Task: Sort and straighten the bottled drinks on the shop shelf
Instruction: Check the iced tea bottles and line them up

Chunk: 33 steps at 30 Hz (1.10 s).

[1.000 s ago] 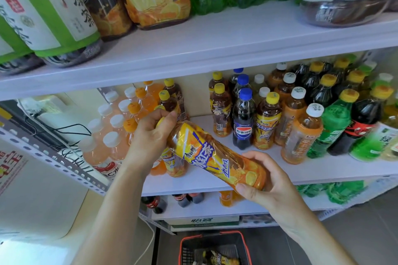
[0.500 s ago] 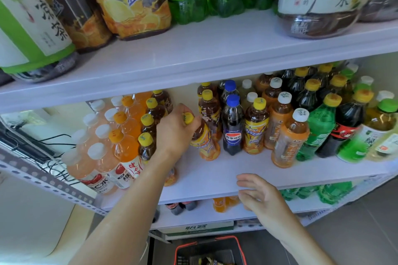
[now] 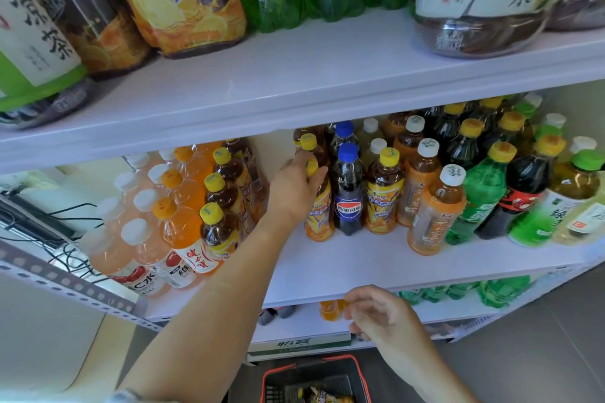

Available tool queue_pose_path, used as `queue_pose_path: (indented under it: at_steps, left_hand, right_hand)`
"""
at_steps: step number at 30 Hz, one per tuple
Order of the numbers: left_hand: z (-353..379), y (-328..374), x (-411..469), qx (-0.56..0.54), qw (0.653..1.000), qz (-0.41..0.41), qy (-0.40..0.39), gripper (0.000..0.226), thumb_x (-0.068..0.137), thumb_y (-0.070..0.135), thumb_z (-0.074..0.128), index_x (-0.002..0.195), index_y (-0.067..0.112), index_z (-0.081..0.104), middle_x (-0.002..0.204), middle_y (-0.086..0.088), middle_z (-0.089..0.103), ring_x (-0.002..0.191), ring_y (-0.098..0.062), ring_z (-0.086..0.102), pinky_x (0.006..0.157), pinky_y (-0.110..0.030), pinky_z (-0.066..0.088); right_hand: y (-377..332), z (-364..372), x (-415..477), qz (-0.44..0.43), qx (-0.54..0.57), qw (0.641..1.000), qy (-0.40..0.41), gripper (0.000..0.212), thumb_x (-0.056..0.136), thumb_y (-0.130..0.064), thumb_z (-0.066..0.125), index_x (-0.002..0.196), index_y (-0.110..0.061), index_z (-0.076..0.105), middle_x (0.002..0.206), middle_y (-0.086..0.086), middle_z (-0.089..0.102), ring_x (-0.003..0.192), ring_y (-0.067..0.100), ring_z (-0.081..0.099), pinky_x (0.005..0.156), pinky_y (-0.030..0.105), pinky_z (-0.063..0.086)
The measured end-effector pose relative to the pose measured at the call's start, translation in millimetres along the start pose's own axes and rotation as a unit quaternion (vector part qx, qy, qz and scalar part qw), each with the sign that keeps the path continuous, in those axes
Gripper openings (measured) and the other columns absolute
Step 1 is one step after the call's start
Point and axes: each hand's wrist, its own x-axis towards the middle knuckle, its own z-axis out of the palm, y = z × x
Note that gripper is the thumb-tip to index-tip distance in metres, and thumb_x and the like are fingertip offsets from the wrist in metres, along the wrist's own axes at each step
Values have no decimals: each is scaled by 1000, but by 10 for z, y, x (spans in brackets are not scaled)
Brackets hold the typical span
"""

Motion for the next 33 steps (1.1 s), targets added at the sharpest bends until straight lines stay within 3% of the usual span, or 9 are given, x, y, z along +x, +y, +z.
queue_pose_path:
  at_steps: [2,6,11,15,20,24,28,31,33]
  left_hand:
    - [-52,32,-40,-13,999,-11,-27,39,99,35,53,131,14,50,108,-15,62,93,-33,62,73,-34,47]
    - [-370,40,-260,-35,999,-3,10,35,97,30,56,129,16,53,83,-3,61,73,-23,59,64,-33,45]
    - [-999,-380,-651,249,955,38,157,19,91,23,63,101,8,69,94,-16,59,86,-37,57,57,-37,43]
    - [-1045,-591,-777,405,913,-46,0,33,101,38,43,113,14,61,111,-9,52,100,-30,58,57,-33,37]
    - [-1159,-782,-958,406,913,-27,-5,41,99,57,29,115,25,49,93,0,53,75,-27,63,50,-29,30]
    - [-1285,-931,-1218,323,946,36,3,34,100,48,35,107,18,50,70,-2,61,62,-32,60,49,-29,32]
    - [-1575,-944,-1333,156,983,80,47,23,96,38,50,93,16,55,57,-4,58,51,-36,55,46,-30,30]
    - [-1817,-896,-1323,-68,993,71,61,12,89,38,47,83,29,51,57,7,56,52,-13,52,48,-30,38]
    - [-1875,-847,-1306,-227,971,59,39,12,91,27,47,79,29,50,60,12,52,51,-5,45,46,-23,37]
  right_hand:
    - [-20,28,17,4,11,1000,-4,21,93,-9,63,89,-29,70,82,0,73,72,15,71,66,18,51]
    - [-52,70,42,21,28,999,-20,18,94,-7,59,93,-21,70,83,1,74,71,14,69,63,17,50]
    - [-125,201,76,35,54,997,-32,20,96,-5,56,93,-18,71,82,6,74,67,13,65,59,21,47]
    - [-198,466,86,39,71,996,-32,20,95,-3,56,90,-16,71,80,10,73,66,14,63,58,22,46]
    - [-218,877,10,51,89,994,-41,18,96,-4,56,92,-14,70,79,7,74,65,13,64,59,21,48]
    - [-195,1188,-58,92,136,986,-19,23,95,-5,58,90,-20,74,89,9,74,73,18,67,61,27,50]
    - [-145,1386,-103,135,241,960,43,15,89,-25,68,101,-32,71,107,6,70,100,24,67,68,33,55]
    - [-211,1326,-154,191,379,905,19,49,75,-55,67,112,-23,70,110,11,72,103,33,68,67,42,56]
    - [-343,1225,-235,191,432,880,-54,65,74,-67,59,112,-16,73,113,17,71,92,36,71,60,38,57]
